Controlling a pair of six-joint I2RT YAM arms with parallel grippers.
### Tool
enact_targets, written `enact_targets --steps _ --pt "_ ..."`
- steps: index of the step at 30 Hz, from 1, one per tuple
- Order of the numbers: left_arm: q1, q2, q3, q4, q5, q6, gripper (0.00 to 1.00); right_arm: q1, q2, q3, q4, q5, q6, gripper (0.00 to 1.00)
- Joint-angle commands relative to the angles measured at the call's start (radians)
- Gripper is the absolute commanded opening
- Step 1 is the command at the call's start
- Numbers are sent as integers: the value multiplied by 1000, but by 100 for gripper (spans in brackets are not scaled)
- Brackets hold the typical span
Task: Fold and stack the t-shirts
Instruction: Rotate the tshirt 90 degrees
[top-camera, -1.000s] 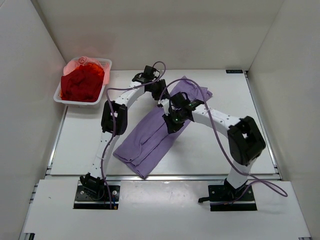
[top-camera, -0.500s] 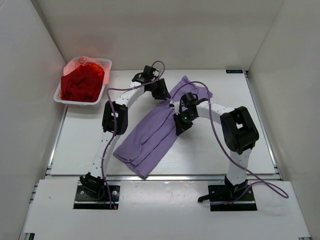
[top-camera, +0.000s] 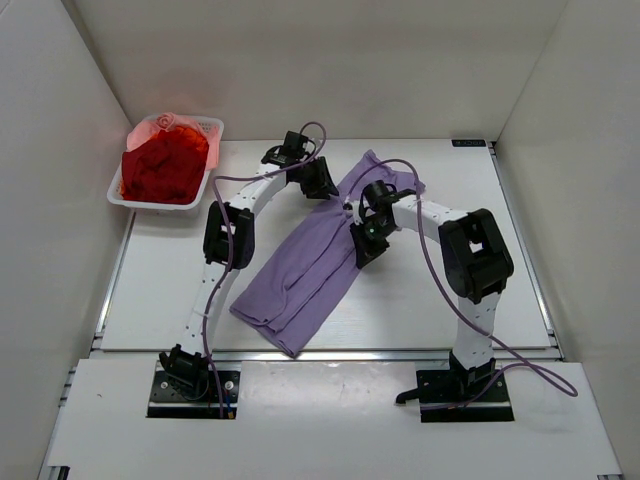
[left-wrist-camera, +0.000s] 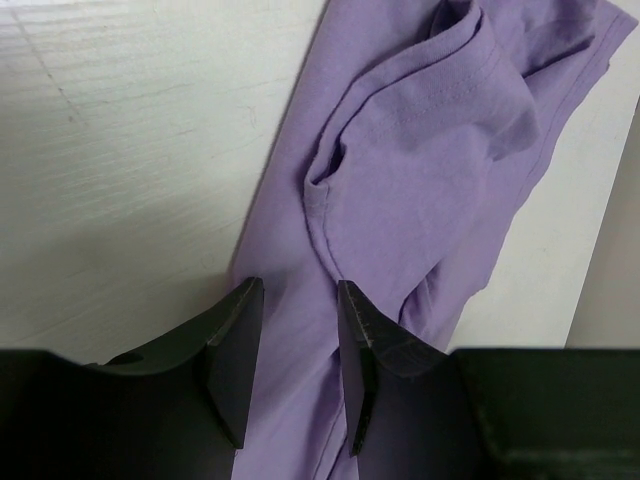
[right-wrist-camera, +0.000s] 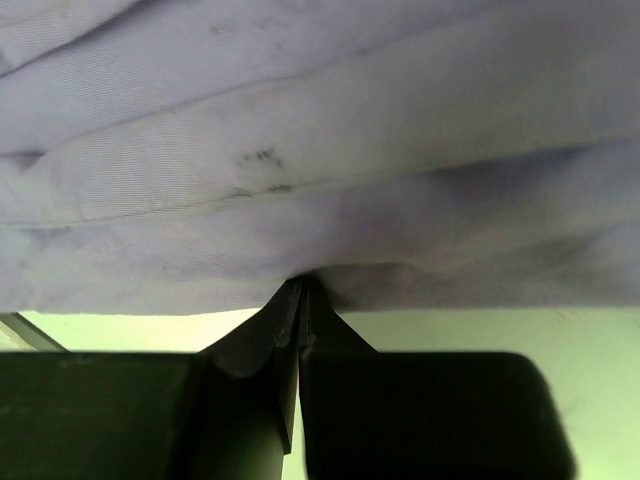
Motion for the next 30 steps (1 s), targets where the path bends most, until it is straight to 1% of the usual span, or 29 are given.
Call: enact_targets --steps 1,5,9,11,12,15,17,19,22,24,26,30 --pt "14 -18 46 16 -17 -6 47 -57 36 -13 -74 189 -25 0" --pt "11 -6 63 10 -37 -14 45 -94 17 -23 -95 212 -45 0" --pt "7 -1 79 -25 -80 11 45 -103 13 -23 -108 231 -56 0" --pt "2 -7 80 -25 -72 8 43 -118 18 -25 -111 235 -60 0" --pt "8 -9 76 -1 -52 2 41 -123 15 -23 -114 235 -65 0" --pt "-10 -38 65 76 -15 -27 40 -124 18 -19 -109 228 -65 0" --pt "-38 -53 80 98 -26 -26 40 -121 21 -19 -109 223 -63 0" --pt "-58 -55 102 88 -90 9 42 -118 23 -14 -109 223 -65 0" --pt "-85 -29 91 67 -132 60 42 -121 32 -5 -114 214 -59 0" --pt "-99 -12 85 35 -152 83 42 -117 27 -9 -109 211 -60 0" --pt "-111 20 105 -6 -224 120 42 -118 27 -11 -112 206 -57 0" --pt "-124 50 100 -88 -322 149 42 -118 12 -3 -105 206 -53 0"
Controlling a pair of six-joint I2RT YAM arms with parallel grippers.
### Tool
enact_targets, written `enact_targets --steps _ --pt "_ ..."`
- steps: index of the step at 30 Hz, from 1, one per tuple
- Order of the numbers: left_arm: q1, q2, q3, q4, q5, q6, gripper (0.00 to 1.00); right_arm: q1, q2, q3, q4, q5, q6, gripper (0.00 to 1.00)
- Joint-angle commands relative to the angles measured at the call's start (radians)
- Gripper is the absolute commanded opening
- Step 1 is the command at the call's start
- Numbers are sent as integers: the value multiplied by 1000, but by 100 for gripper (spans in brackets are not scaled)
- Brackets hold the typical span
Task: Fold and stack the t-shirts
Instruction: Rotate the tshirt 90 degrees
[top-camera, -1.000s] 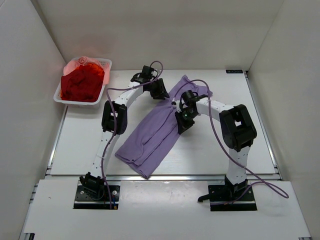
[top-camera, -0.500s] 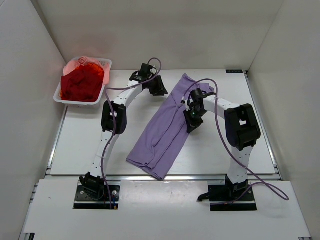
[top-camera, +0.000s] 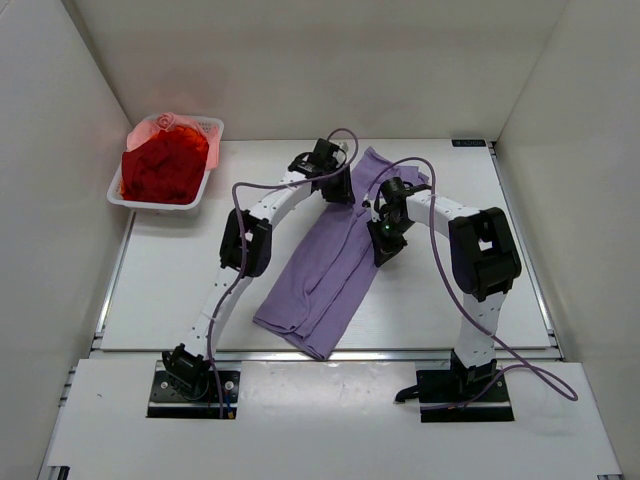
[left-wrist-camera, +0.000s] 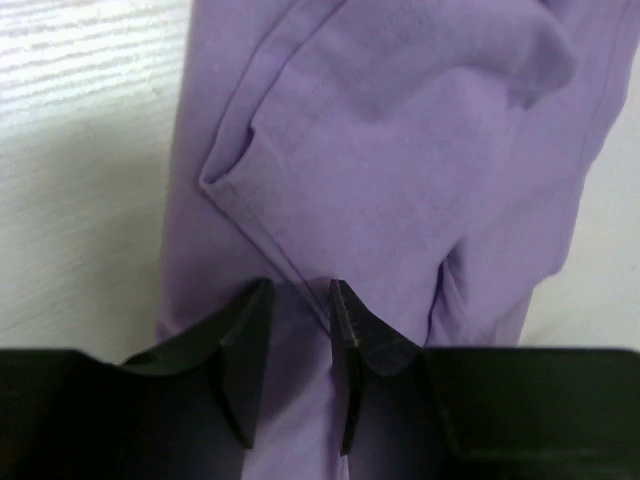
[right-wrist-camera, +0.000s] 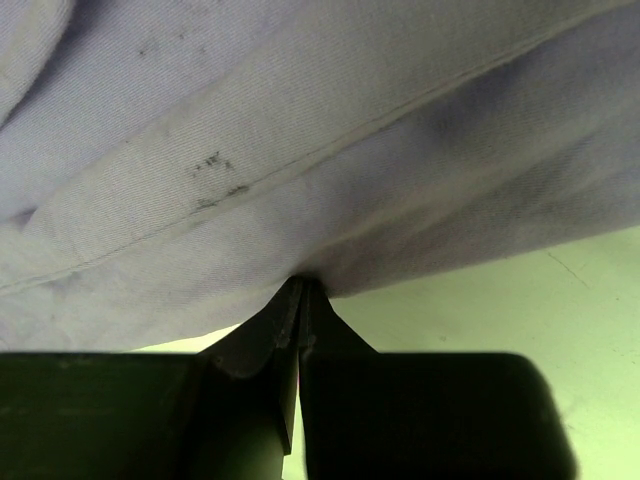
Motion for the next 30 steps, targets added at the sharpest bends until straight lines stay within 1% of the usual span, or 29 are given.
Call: enact_targets --steps 1,3,5,7,10,14,24,27,30 --pt "13 33 24 -109 -126 51 41 -16 17 -11 -2 127 -41 0" --pt "23 45 26 -137 -175 48 41 -16 3 -13 3 124 -42 1" --pt "35 56 29 -165 -195 49 40 -20 0 -17 -3 123 -41 0" --pt "56 52 33 -175 -178 33 39 -29 -2 -20 -2 128 -41 0" --pt "78 50 36 -191 -218 29 39 -27 3 -20 -20 146 -46 0" --pt "103 36 20 -202 -204 20 39 -38 15 -26 -8 151 -38 0" --pt "133 27 3 -241 -219 34 38 -38 109 110 -45 177 -79 0" --pt "144 27 -13 -266 -228 34 37 -43 155 170 -63 179 -91 1" --pt "161 7 -34 -286 -245 48 37 -49 225 257 -100 194 -108 0"
